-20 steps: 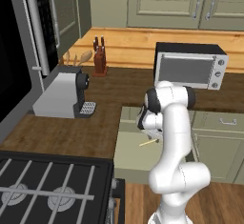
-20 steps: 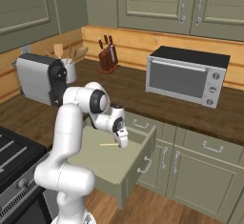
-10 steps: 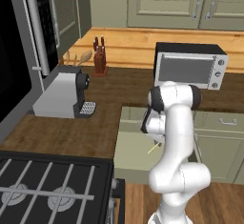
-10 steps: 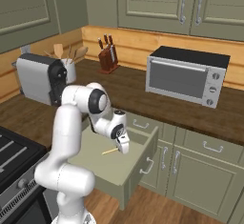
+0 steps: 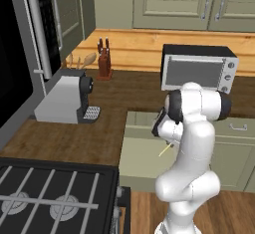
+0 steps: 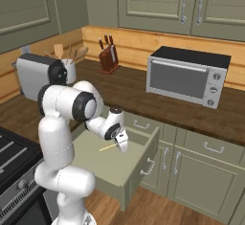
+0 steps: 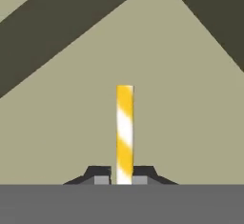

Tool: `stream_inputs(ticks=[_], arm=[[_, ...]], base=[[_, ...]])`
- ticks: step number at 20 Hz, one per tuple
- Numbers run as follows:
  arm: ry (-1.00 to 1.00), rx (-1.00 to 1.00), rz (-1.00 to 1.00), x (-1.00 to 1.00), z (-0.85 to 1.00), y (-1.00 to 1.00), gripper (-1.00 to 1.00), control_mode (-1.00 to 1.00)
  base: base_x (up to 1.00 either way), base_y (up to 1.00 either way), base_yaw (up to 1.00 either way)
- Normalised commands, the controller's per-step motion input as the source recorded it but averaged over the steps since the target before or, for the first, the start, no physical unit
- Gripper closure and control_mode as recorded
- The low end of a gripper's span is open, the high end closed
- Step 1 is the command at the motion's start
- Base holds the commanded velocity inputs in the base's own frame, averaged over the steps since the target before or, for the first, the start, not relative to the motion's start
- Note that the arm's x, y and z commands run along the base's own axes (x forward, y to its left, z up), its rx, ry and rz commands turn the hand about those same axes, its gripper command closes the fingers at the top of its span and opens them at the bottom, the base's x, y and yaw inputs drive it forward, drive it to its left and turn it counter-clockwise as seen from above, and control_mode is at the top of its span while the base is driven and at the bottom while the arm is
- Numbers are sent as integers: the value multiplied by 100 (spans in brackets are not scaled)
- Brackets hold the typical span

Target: Take a straw from the drawer in front and place it inside the glass cup on the dining counter.

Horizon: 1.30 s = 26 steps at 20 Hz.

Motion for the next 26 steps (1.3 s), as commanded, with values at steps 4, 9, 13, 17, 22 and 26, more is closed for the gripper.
stream_inputs(ticks=[4, 9, 13, 17, 22, 26], arm=[[-7, 0, 0, -3, 100, 0, 100, -100], [0, 0, 0, 0, 100, 0, 100, -100], [2, 0, 0, 5, 100, 0, 100, -100], [6, 0, 0, 0, 100, 0, 100, -100], [7, 0, 0, -17, 100, 0, 100, -100], [6, 0, 0, -42, 100, 1, 100, -100]], base=[[0, 0, 0], [0, 0, 0], [0, 0, 0], [0, 0, 0], [0, 0, 0], [0, 0, 0]])
